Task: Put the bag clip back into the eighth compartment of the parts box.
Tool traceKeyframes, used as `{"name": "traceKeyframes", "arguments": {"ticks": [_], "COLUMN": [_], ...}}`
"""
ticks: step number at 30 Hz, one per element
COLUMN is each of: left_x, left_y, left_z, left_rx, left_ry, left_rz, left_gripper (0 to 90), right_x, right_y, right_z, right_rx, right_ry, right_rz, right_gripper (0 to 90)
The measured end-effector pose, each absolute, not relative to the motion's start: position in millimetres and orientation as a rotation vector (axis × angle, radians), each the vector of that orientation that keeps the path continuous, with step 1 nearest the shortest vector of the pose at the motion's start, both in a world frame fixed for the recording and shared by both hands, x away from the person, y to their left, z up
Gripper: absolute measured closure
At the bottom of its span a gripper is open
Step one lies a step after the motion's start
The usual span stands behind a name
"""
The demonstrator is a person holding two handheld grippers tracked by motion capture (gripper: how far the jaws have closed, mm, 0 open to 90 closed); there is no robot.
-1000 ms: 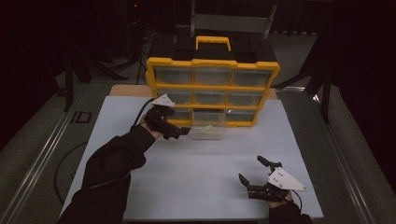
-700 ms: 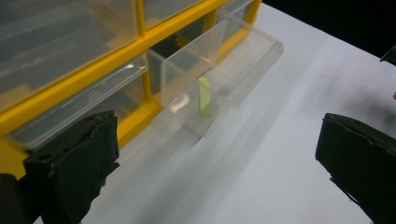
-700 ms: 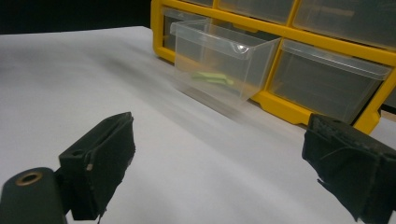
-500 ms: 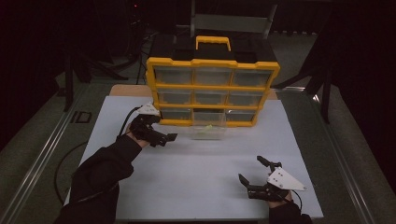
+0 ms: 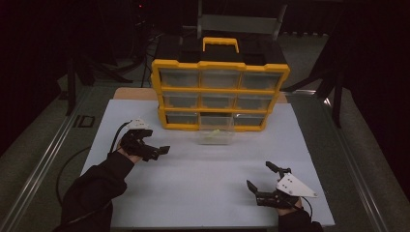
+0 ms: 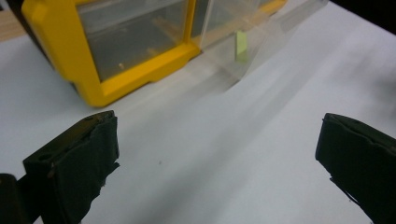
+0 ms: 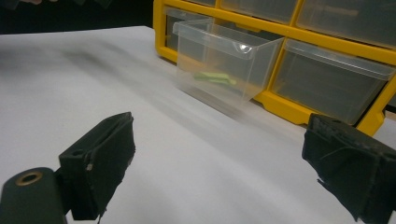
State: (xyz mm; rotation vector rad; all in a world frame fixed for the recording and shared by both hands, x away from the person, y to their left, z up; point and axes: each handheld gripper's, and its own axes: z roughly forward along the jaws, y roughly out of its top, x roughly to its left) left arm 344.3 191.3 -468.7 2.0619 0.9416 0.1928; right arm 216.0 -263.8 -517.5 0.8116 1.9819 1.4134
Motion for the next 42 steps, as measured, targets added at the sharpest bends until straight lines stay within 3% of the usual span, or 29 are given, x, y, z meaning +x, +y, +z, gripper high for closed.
{"name": "traceKeyframes", "arguments": {"ticks": [25, 42], "left_x": [294, 255], "left_y": [230, 230], "left_z": [-499, -513], "left_rx": [2.024, 1.955], "left_ry": [1.030, 1.018], "left_rz": [0.248, 0.289], "left_gripper": [0.0, 0.0], "right_x": [217, 216], "right_y": [-261, -260], "right_z": [-518, -519], "right_rx": [0.803, 0.800], "right_ry": [1.996, 2.000], "right_rz": [1.405, 1.401], "right_gripper": [9.2, 9.2]}}
